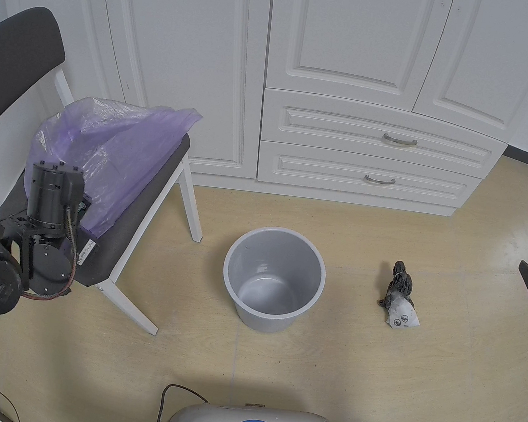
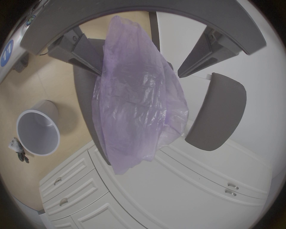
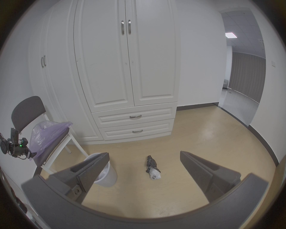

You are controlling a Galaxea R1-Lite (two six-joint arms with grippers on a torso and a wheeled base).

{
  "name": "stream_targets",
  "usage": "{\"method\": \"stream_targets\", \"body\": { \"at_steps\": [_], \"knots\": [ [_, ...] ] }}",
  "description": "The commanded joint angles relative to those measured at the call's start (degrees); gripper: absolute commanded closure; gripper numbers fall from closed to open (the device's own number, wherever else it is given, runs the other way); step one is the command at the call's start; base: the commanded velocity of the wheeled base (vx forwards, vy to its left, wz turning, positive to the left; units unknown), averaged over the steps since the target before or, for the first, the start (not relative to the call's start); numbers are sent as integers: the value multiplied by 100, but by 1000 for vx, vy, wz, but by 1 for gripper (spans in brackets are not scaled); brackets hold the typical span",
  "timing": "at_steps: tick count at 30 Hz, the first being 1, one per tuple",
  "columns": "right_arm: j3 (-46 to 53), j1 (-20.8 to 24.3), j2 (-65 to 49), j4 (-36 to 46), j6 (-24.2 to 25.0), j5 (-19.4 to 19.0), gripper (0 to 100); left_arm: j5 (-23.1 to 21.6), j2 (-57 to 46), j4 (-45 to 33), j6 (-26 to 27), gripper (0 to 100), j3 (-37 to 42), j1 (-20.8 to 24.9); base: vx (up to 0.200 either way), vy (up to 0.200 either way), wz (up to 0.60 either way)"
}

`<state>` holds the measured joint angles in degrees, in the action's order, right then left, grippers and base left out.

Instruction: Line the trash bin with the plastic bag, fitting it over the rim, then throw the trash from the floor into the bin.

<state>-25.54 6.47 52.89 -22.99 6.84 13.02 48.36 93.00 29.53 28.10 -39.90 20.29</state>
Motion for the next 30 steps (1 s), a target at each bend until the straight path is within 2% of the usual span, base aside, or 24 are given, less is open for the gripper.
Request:
{"method": "stream_targets", "body": {
  "at_steps": [1,9,15,17,20,25,30],
  "knots": [
    [-4,-32,-148,-12,-86,-1,0,-2,-669,9,266,0,105,-332,0,0,0],
    [31,12,-174,-12,-262,-19,0,-11,-977,9,416,0,281,-745,0,0,0],
    [75,38,-253,14,-385,-36,0,-107,-951,18,354,0,360,-737,0,0,0],
    [102,38,-253,-4,-429,-45,0,-459,-889,141,337,0,360,-710,0,0,0],
    [93,47,-227,-12,-447,-54,0,-679,-792,422,337,0,378,-710,0,0,0],
    [111,47,-201,-12,-455,-63,0,-688,-502,844,345,0,378,-737,0,0,0],
    [102,47,-201,-12,-455,-63,0,-688,-406,923,345,0,527,-657,0,0,0]
  ]
}}
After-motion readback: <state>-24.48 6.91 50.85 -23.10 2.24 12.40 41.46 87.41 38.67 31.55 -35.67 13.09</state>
